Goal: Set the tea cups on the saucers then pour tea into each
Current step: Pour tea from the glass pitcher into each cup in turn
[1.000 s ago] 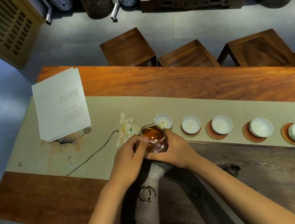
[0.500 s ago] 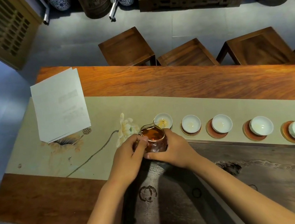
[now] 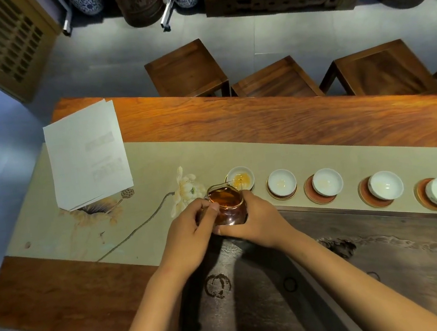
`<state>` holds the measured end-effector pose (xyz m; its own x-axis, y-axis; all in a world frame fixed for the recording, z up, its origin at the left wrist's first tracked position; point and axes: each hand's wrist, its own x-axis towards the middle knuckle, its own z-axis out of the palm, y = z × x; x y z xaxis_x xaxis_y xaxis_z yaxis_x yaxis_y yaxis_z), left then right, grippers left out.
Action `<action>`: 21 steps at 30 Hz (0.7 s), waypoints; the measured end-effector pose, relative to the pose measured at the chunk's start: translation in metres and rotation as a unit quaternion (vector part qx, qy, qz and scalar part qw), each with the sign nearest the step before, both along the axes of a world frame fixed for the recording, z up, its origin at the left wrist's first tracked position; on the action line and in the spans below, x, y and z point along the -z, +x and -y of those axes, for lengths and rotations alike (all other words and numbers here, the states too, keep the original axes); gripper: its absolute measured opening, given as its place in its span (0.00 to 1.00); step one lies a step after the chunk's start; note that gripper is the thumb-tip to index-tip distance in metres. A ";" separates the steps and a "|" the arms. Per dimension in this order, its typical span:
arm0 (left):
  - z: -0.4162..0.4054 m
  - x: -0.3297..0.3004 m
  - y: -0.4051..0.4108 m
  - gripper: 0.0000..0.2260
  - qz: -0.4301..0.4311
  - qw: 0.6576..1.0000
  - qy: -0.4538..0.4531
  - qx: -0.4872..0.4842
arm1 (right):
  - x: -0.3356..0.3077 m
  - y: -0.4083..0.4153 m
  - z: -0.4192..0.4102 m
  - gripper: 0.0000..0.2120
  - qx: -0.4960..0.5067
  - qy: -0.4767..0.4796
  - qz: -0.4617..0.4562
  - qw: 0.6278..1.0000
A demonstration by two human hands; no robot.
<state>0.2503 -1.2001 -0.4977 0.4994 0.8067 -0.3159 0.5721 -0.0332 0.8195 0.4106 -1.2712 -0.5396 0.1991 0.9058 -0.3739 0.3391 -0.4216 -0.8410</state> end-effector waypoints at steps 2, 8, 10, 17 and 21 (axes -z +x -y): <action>0.000 0.000 0.000 0.09 0.000 1.000 -0.003 -0.001 | 0.000 0.000 0.000 0.38 0.003 0.001 -0.001 1.000; 0.001 -0.001 0.000 0.09 -0.002 1.000 -0.007 0.004 | -0.003 -0.001 0.000 0.36 0.005 -0.002 -0.020 1.000; 0.000 -0.001 0.001 0.09 -0.006 1.000 -0.004 0.002 | -0.004 0.000 0.000 0.35 0.009 -0.001 -0.020 1.000; -0.001 -0.001 0.001 0.07 -0.009 1.000 0.000 0.012 | -0.003 0.000 -0.001 0.40 0.004 0.010 -0.024 1.000; -0.002 -0.001 0.001 0.06 -0.013 1.000 -0.003 0.016 | -0.001 0.001 -0.001 0.40 0.001 0.008 -0.019 1.000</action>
